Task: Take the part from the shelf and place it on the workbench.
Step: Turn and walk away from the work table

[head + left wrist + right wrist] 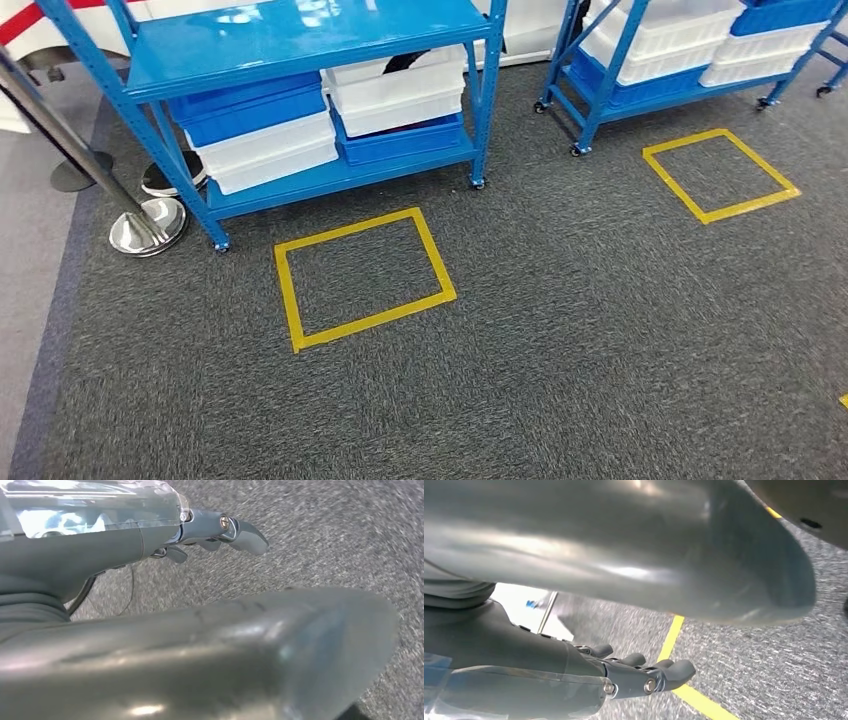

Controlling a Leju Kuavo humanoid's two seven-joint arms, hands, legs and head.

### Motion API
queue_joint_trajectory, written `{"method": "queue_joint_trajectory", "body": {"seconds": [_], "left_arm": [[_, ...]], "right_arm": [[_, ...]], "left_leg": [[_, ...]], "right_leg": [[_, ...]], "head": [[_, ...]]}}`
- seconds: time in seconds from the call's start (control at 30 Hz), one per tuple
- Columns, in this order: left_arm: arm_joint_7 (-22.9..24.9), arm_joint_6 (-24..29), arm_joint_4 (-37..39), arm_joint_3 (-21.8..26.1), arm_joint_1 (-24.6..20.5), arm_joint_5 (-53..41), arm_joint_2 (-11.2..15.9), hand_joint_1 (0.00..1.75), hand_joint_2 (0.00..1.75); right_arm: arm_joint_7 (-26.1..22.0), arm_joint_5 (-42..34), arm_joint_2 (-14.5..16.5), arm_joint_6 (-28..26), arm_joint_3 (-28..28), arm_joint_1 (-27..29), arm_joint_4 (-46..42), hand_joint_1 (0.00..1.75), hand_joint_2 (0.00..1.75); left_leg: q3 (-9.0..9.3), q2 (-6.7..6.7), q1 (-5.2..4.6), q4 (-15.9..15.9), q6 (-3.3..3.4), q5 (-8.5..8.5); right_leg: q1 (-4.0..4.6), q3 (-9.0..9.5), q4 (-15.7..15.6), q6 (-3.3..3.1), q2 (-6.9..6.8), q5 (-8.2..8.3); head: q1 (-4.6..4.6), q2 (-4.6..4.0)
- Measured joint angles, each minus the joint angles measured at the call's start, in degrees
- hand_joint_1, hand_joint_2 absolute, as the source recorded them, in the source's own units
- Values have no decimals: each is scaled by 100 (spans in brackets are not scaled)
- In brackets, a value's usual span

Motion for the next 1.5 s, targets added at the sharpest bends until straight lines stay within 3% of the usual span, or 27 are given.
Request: {"method": "queue_joint_trajectory", "body": {"seconds": [0.03,0.07,0.13,0.2,0.3,0.33,0.4,0.47,0.53,0.57,0.6,0.67,0.7,0.77,0.87,0.9,0.93,1.0,1.03,1.07,1.1,1.17,1.23,1.3,1.4,1.43,1.5], "left_arm": [[7,-3,0,-1,1,0,2,0,0],[14,-5,0,-2,7,1,4,0,0],[23,-16,0,-2,16,5,9,0,0],[8,-49,0,-2,6,15,13,0,0],[-26,-104,0,-2,27,35,16,0,0],[-33,-119,0,-2,37,37,16,0,0],[-47,-149,0,-5,30,19,15,0,0],[-55,-172,0,-20,4,-4,14,0,0],[-58,-183,0,-42,-8,-20,15,0,0],[-59,-186,0,-51,-5,-27,15,0,0],[-59,-191,0,-59,-1,-38,16,0,0],[-58,-205,0,-74,5,-59,15,0,0],[-59,-215,0,-80,3,-68,15,0,0],[-61,-231,0,-88,-1,-79,17,0,0],[-64,-243,0,-94,-7,-100,23,0,0],[-66,-247,0,-96,-9,-109,26,0,0],[-67,-253,0,-98,-9,-118,29,0,0],[-69,-267,0,-103,-2,-131,38,0,0],[-69,-274,0,-107,5,-137,42,0,0],[-69,-281,0,-113,13,-145,45,0,0],[-69,-285,0,-121,19,-154,47,0,0],[-72,-293,0,-137,25,-170,52,0,0],[-77,-296,0,-150,23,-182,66,0,0],[-82,-298,0,-169,16,-187,79,0,0],[-89,-299,0,-190,23,-191,86,0,0],[-90,-299,0,-193,21,-193,87,0,0],[-91,-304,0,-200,12,-197,88,0,0]], "right_arm": [[-4,9,0,9,-2,6,1,0,0],[-8,16,1,15,-3,7,2,0,0],[-28,22,1,10,-4,5,2,0,0],[-74,-4,1,-34,-13,6,2,0,0],[-160,-114,2,-152,-78,-36,2,0,0],[-179,-142,3,-180,-104,-52,1,0,0],[-197,-172,3,-210,-147,-52,-3,0,0],[-199,-203,4,-225,-189,-14,-4,0,0],[-198,-226,4,-228,-227,20,-3,0,0],[-196,-232,4,-228,-242,33,-3,0,0],[-192,-236,3,-228,-257,45,-2,0,0],[-185,-248,-1,-228,-286,65,2,0,0],[-183,-258,-2,-227,-299,72,6,0,0],[-182,-285,-1,-226,-329,68,15,0,0],[-182,-318,7,-225,-361,50,15,0,0],[-182,-326,9,-225,-369,51,15,0,0],[-182,-332,12,-228,-378,53,15,0,0],[-182,-341,11,-236,-395,63,15,0,0],[-182,-344,11,-240,-404,65,15,0,0],[-182,-350,11,-241,-415,66,15,0,0],[-182,-357,13,-242,-425,67,15,0,0],[-182,-375,21,-245,-439,70,16,0,0],[-182,-391,39,-251,-445,74,21,0,0],[-182,-401,52,-256,-450,66,26,0,0],[-182,-404,53,-257,-457,47,22,0,0],[-182,-404,52,-257,-461,44,22,0,0],[-182,-404,52,-257,-474,44,22,0,0]], "left_leg": [[-138,19,22,274,-28,-76],[-159,36,39,317,-52,-26],[139,140,61,-245,-72,337],[541,293,45,-984,-34,616],[662,319,-3,-1249,98,635],[675,303,1,-1271,142,634],[717,260,21,-1329,226,641],[744,215,27,-1351,288,630],[770,159,18,-1348,313,599],[797,126,14,-1346,312,578],[833,92,15,-1344,300,553],[913,38,18,-1337,254,487],[936,20,6,-1322,219,445],[956,2,-17,-1311,148,378],[995,5,-1,-1274,56,301],[944,17,9,-1127,27,222],[819,29,16,-851,2,93],[373,46,20,-48,-24,-207],[150,46,20,291,-26,-276],[6,46,18,448,-17,-229],[-39,46,13,392,4,-68],[140,52,-15,-272,92,466],[366,78,-69,-868,191,728],[473,95,-107,-1070,251,658],[725,57,-73,-1276,328,597],[823,47,-60,-1331,350,577],[933,45,-53,-1376,374,510]], "right_leg": [[4,8,2,1,-89,-14],[3,22,4,10,-168,-29],[-2,77,10,44,-310,-73],[17,123,29,113,-409,-131],[36,159,37,205,-490,-163],[22,172,43,237,-460,-178],[-12,87,258,285,-241,-312],[-37,-278,921,311,0,-609],[-44,-709,1601,331,53,-785],[-47,-808,1690,338,57,-714],[-52,-794,1556,340,58,-533],[-63,-538,861,327,66,-62],[-60,-406,530,311,76,77],[-45,-284,233,254,96,114],[-33,-229,207,137,96,44],[-35,-194,194,93,86,24],[-39,-154,181,53,72,-1],[-18,-87,179,-1,48,-71],[-4,-46,179,-11,47,-111],[10,5,179,-15,51,-153],[21,71,179,-15,56,-201],[41,225,174,-4,60,-309],[59,323,166,40,53,-406],[56,381,164,114,44,-418],[38,376,386,205,41,-385],[29,249,619,230,52,-438],[12,-198,1242,283,75,-655]], "head": [[0,0],[0,0],[1,0],[1,-1],[2,0],[2,0],[2,0],[2,0],[3,0],[3,0],[3,0],[3,-1],[3,-1],[3,-1],[3,-1],[3,0],[3,0],[3,0],[3,0],[3,0],[3,0],[3,0],[3,0],[2,0],[3,0],[4,0],[4,0]]}}
